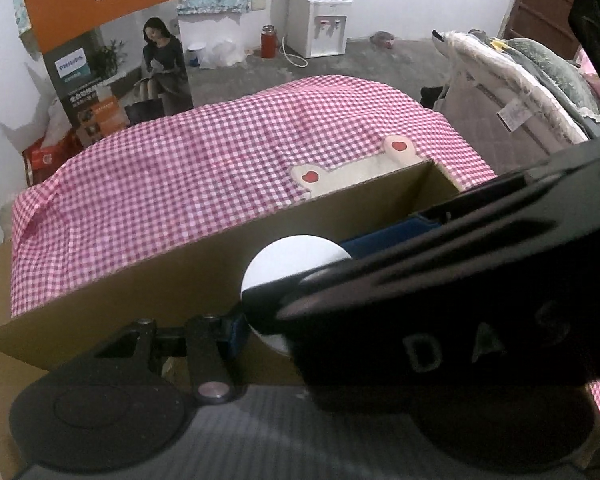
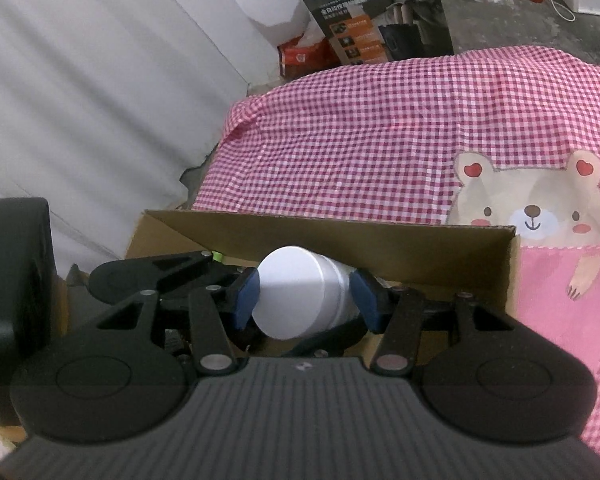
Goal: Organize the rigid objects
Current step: 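Lift the white bottle into the box and open the right gripper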
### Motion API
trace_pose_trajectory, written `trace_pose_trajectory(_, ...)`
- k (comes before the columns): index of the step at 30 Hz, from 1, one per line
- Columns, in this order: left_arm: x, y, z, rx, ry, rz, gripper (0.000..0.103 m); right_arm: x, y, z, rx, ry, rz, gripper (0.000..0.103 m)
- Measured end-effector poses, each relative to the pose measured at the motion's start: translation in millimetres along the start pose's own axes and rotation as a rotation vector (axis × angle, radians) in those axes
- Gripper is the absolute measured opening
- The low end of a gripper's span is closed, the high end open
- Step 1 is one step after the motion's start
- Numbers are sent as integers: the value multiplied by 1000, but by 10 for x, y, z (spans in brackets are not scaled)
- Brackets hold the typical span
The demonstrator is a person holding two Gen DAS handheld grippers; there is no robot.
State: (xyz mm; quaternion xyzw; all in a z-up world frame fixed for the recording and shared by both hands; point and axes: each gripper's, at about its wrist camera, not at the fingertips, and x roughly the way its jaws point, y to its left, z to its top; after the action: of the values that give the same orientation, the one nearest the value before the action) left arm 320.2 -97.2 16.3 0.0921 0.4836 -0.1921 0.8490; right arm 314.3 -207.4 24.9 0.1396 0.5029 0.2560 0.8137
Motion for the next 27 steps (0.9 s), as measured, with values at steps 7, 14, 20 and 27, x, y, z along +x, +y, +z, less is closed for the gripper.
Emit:
trace_pose_trajectory(7, -113, -94, 26, 24, -25, 4, 74, -107, 31, 14, -19, -35, -5, 66)
trace_pose_trajectory(14, -471, -154, -44, 24, -77, 18, 82, -550, 148, -43, -49, -158, -26, 82)
trace_pose_trajectory(20, -1050, -186, -240, 14, -171, 36, 86, -1228, 364, -360, -109, -315, -52, 94)
trace_pose_trajectory(27, -1764, -263, -726, 9, -315, 30, 95, -1918, 644, -1067, -236, -481, -170, 102)
